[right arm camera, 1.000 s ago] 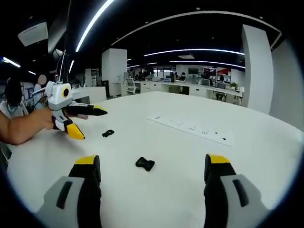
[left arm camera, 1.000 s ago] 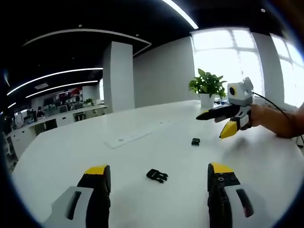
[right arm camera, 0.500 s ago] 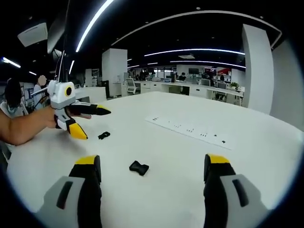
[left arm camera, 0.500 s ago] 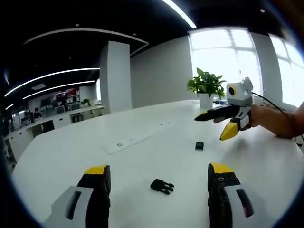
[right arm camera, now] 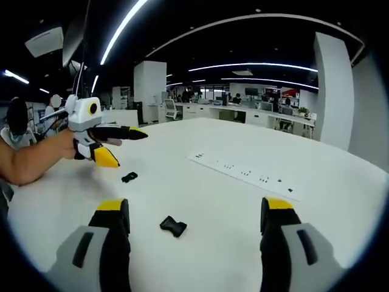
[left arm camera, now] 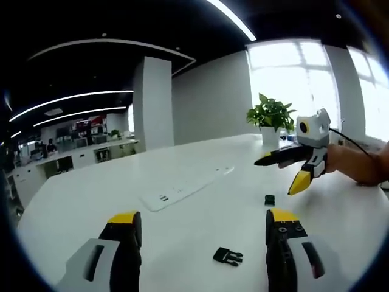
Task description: Snap the two parts of the plastic buckle together until the buckle closes and remains connected.
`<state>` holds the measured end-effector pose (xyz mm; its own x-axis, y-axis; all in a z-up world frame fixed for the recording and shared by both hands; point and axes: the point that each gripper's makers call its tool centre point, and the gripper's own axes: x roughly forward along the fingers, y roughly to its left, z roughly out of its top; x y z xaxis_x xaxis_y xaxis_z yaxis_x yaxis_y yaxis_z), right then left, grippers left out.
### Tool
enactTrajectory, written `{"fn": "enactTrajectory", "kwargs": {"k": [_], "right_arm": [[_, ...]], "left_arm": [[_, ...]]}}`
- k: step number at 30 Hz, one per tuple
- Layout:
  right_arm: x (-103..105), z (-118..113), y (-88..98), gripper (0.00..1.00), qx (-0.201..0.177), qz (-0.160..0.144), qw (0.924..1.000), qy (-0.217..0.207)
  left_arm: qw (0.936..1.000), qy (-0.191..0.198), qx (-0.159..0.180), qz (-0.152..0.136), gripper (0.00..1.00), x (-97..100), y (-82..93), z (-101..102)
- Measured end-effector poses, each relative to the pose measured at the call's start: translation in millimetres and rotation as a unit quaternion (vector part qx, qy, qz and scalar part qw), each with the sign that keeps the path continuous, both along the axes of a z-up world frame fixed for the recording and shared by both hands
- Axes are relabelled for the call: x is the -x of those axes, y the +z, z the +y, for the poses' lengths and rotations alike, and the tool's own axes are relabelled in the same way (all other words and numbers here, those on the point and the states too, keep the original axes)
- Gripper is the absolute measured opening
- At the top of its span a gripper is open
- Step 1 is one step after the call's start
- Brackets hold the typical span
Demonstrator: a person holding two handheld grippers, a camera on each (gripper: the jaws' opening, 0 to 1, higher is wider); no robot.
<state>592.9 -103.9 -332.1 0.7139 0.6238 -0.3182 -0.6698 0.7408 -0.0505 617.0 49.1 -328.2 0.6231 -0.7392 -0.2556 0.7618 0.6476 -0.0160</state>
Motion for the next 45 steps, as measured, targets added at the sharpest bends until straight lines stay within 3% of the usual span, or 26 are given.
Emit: {"fn": "enactTrajectory", "kwargs": {"k": [8, 17, 23, 29, 33, 36, 40, 45], "right_arm": [[-15.0, 3.7, 15.1, 0.88, -0.016, -0.011, 0.9998, -0.004], [-27.8, 1.4, 14.2, 0.87, -0.009, -0.006, 0.9999, -0.012], [-27.4, -6.7, 9.4, 0.85, -0.006, -0.002, 0.9997, -0.025], [-25.9, -9.8, 10.2, 0.83, -0.004, -0.002, 0.9995, -0.03], [-22.3, -7.1, 11.6, 0.76, -0.003, 0.003, 0.9997, -0.025], [-21.6, -6.6, 11.4, 0.77, 0.012, 0.003, 0.9995, -0.029], [-18.2, -1.2, 3.1, 0.79, 0.024, 0.017, 0.9994, -0.02], [-15.7, -0.4, -11.7, 0.76, 0.066, 0.022, 0.9975, -0.005]], "left_arm": [[0.9999, -0.003, -0.016, -0.004, 0.84, -10.0, -0.6, -4.4], [0.9997, -0.014, -0.021, 0.0, 0.81, -16.7, -2.4, -7.3], [0.9996, -0.017, -0.021, -0.001, 0.8, -19.1, -0.3, -8.4], [0.9993, -0.021, -0.03, 0.01, 0.79, -15.1, -9.1, -4.2], [0.999, -0.023, -0.03, 0.024, 0.76, -14.7, -17.1, -5.5], [0.9986, -0.003, -0.044, 0.028, 0.77, -20.2, -21.1, -0.4], [0.9988, -0.003, -0.038, 0.031, 0.77, -21.2, -20.1, 2.4], [0.9988, -0.001, -0.037, 0.031, 0.76, -20.6, -18.6, 4.3]]}}
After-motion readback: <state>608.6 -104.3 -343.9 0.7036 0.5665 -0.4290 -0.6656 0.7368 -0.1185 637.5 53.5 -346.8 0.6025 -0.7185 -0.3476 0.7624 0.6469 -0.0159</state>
